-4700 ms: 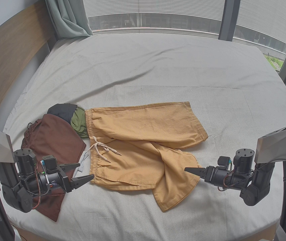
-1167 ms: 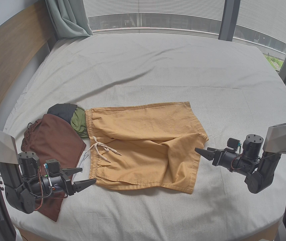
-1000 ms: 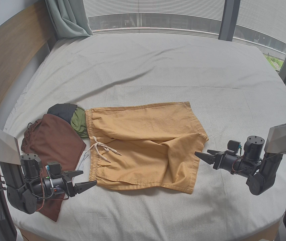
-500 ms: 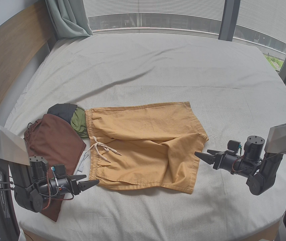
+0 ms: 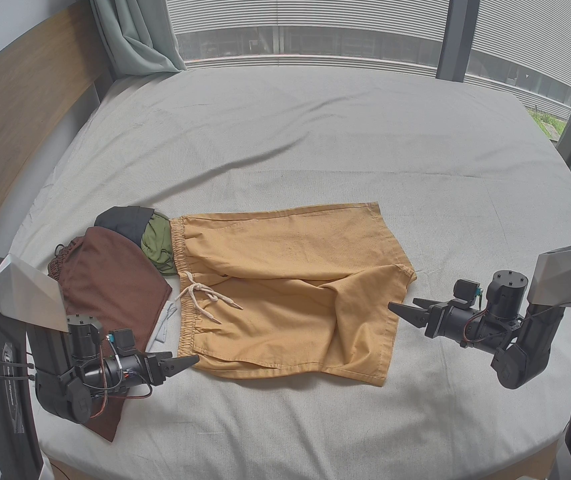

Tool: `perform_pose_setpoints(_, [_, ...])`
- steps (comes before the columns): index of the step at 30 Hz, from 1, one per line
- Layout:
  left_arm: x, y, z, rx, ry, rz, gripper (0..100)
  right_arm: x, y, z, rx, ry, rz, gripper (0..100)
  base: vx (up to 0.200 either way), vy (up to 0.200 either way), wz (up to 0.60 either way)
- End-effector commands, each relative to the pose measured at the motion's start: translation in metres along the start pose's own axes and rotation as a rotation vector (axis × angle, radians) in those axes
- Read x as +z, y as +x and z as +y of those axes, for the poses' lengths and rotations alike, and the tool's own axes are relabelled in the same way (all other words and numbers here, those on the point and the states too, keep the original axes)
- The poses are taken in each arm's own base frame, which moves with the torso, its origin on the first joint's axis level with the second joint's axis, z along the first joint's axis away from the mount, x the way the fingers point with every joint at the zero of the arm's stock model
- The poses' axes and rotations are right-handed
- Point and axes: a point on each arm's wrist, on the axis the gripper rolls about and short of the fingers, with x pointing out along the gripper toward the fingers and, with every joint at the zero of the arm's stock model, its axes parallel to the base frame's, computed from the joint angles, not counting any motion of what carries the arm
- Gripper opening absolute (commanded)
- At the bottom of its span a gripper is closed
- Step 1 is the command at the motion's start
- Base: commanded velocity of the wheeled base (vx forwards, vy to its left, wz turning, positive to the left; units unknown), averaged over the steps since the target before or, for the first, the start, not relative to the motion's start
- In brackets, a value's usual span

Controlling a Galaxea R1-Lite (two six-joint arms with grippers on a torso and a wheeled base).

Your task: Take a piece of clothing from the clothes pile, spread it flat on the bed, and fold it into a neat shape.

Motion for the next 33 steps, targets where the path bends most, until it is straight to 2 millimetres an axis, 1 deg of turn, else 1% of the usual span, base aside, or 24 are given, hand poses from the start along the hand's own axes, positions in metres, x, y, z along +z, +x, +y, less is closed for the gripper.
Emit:
perform_pose_setpoints(1, [0.003,0.010,-0.005,0.037,-0.047,-0.020,100,-0.002,0.001,-0.002,-0.003,0.002,0.003,100,0.000,0.000,0.00])
perform_pose_setpoints(10, [0.000,0.016,-0.012,0.035,-0.072,-0.006,100,-0.002,0.001,-0.002,-0.003,0.002,0.003,100,0.000,0.000,0.00])
perform_pose_setpoints(17, [-0.005,0.016,-0.010,0.038,-0.098,0.009,100,-0.003,0.001,-0.002,-0.003,0.004,0.008,100,0.000,0.000,0.00])
perform_pose_setpoints(21, [-0.009,0.021,-0.010,0.033,-0.094,0.022,100,-0.004,0.002,-0.003,-0.004,0.005,0.010,100,0.000,0.000,0.00])
perform_pose_setpoints(25, [-0.008,0.023,-0.008,0.033,-0.094,0.018,100,-0.004,0.002,-0.003,-0.005,0.006,0.011,100,0.000,0.000,0.00])
perform_pose_setpoints(26, [-0.008,0.025,-0.007,0.034,-0.093,0.017,0,-0.004,0.002,-0.003,-0.005,0.006,0.011,100,0.000,0.000,0.00])
perform_pose_setpoints(33, [-0.008,0.027,-0.003,0.038,-0.092,0.012,0,-0.008,-0.001,-0.003,-0.010,0.014,0.026,100,0.000,0.000,0.00])
